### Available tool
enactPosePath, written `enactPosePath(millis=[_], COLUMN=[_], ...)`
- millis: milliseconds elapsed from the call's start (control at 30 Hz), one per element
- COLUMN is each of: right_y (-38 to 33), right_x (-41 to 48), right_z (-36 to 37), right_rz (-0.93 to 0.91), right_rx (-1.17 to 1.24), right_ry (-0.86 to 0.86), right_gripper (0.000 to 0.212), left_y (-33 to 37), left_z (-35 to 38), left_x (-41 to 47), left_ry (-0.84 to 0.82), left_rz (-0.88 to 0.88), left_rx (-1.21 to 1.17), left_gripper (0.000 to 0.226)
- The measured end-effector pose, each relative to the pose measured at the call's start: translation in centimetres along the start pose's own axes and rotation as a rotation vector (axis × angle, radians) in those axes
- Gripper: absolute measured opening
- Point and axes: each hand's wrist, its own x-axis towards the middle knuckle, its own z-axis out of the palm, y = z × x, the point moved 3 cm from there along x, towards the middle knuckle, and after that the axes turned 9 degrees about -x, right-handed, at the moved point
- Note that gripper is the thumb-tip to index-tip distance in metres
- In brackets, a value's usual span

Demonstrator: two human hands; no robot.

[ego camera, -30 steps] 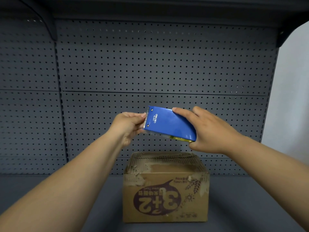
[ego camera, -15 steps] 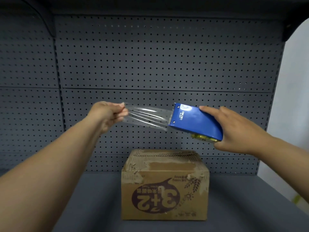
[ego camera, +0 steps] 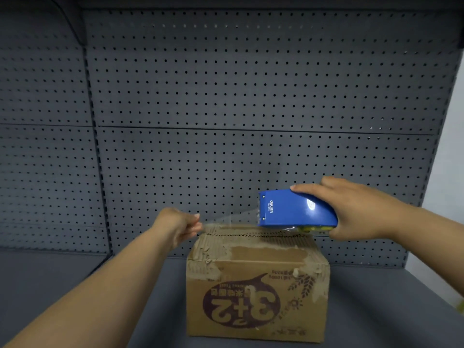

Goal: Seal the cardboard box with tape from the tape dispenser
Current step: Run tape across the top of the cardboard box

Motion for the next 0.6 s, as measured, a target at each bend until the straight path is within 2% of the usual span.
enactPosePath(millis=[33, 133, 167, 300, 400, 600], right_y=[-0.2, -0.8, -0.9, -0.9, -1.0, -1.2], right_x=[0.4, 1.3, 1.4, 1.9, 2.1, 2.3], right_z=[0.2, 0.6, 0.8, 1.7, 2.1, 2.6], right_rz=[-0.015, -0.043, -0.046, -0.039, -0.044, -0.06], right_rx=[0.002, 0.009, 0.014, 0.033, 0.036, -0.003], right_ry=[-0.008, -0.025, -0.025, -0.012, -0.019, -0.017], right_gripper=[0.087, 0.085, 0.084, 0.086, 0.087, 0.089], left_y=[-0.3, -1.2, -1.4, -1.0, -1.2, -2.4], left_z=[0.0, 0.2, 0.2, -0.4, -0.5, 0.2], left_x=[0.3, 1.2, 1.3, 1.9, 2.1, 1.7], left_ry=[-0.008, -0.049, -0.028, 0.077, 0.088, 0.094], left_rz=[-0.007, -0.011, 0.001, 0.014, -0.021, -0.063], left_rx=[0.035, 0.176, 0.205, 0.262, 0.263, 0.52], left_gripper=[0.017, 0.062, 0.067, 0.043, 0.026, 0.041])
